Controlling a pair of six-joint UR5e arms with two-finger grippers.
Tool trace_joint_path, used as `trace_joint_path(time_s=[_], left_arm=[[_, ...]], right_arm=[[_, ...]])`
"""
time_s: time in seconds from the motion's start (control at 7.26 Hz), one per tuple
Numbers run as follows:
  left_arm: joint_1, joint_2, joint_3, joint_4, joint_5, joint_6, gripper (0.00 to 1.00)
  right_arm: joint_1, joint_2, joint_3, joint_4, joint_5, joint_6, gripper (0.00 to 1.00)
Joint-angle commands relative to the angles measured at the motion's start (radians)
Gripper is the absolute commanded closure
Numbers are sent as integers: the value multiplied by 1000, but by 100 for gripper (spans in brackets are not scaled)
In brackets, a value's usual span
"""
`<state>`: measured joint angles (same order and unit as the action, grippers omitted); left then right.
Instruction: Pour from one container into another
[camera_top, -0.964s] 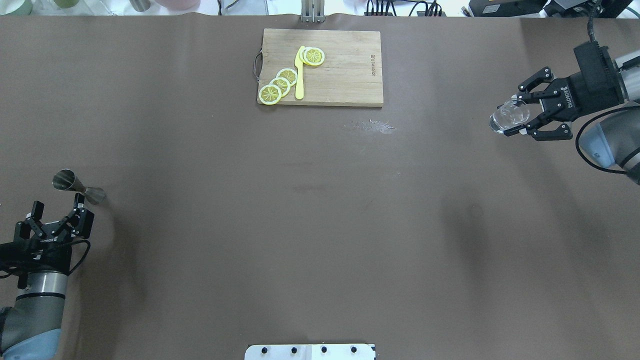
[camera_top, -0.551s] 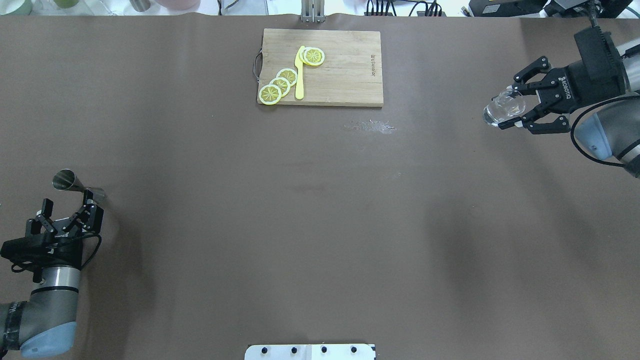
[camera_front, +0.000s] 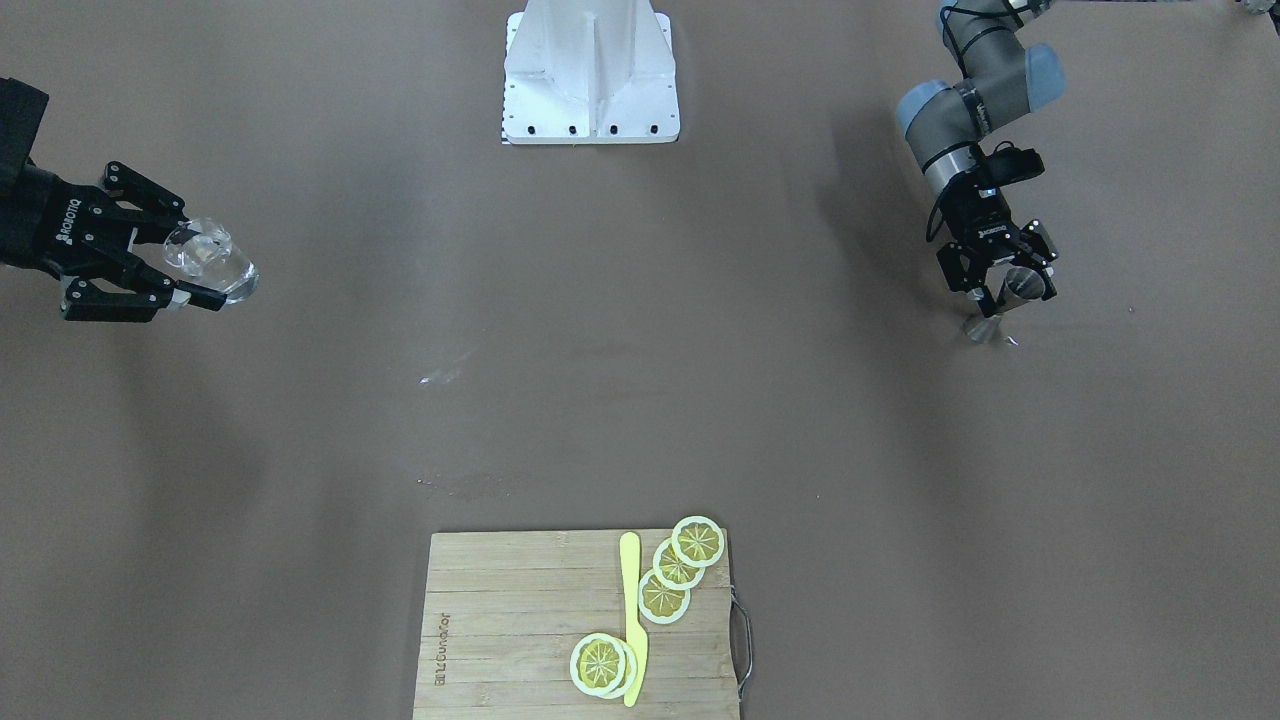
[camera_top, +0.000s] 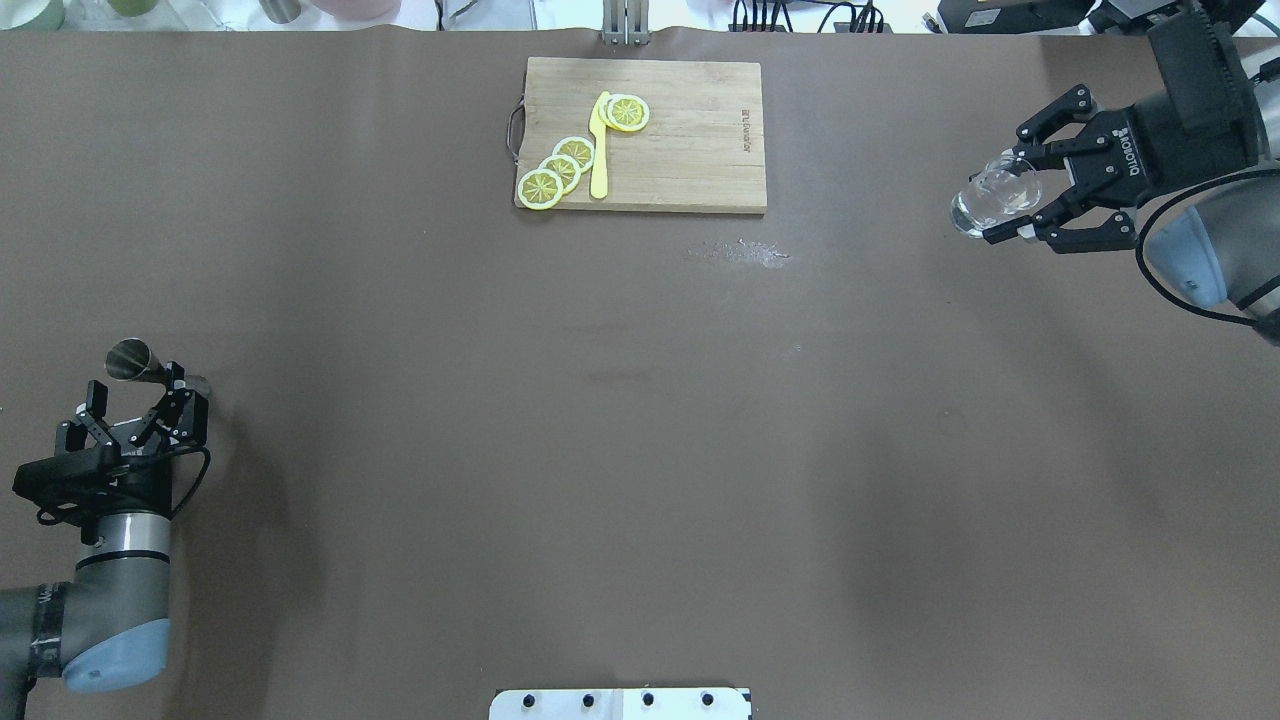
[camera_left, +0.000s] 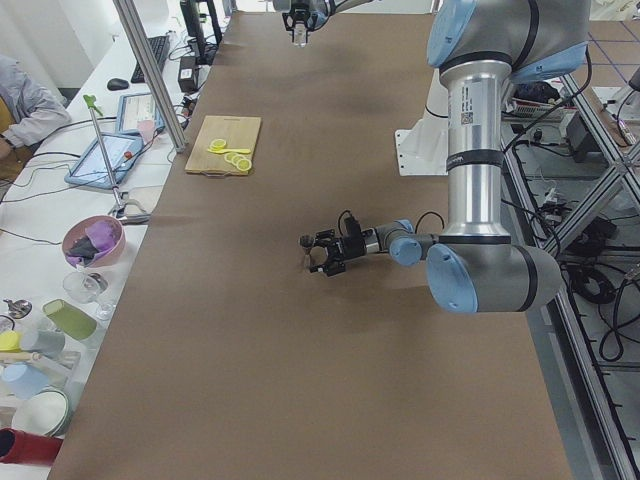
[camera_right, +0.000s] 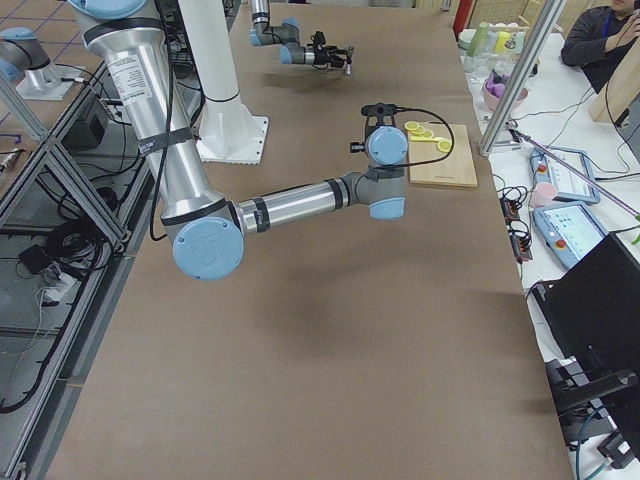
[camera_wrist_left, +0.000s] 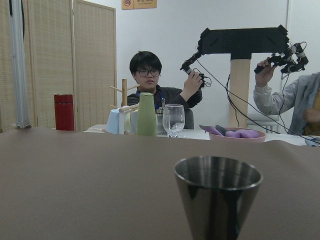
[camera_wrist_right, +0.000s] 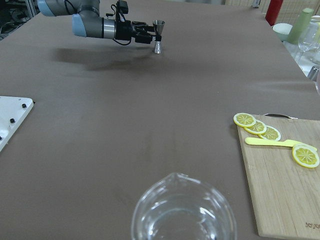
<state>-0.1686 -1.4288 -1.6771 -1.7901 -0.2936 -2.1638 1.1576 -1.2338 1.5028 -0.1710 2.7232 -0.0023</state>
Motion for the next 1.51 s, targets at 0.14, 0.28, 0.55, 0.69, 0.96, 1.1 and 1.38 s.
trace_joint_path(time_s=[0.14,0.28,0.55,0.69,0.96,1.1,1.38], left_arm=[[-14,-39,4,12,-19,1,20],[-14,-42,5,12,-21,-1,24],[-14,-47,5,11,-39,-1,54],[-15,-48,5,11,-41,-1,75],[-15,-59,2,12,-41,2,100],[-17,-67,-12,8,-39,77,100],[-19,-108,-49,-87,-42,318,100]], right_arm=[[1,-3,82,-79,18,21,100],[1,-4,82,-78,26,21,100],[1,-9,94,-85,29,21,100],[1,-7,94,-87,27,21,100],[1,-6,93,-88,26,21,100],[-1,-6,93,-88,26,21,100],[1,-3,96,-88,29,21,100]])
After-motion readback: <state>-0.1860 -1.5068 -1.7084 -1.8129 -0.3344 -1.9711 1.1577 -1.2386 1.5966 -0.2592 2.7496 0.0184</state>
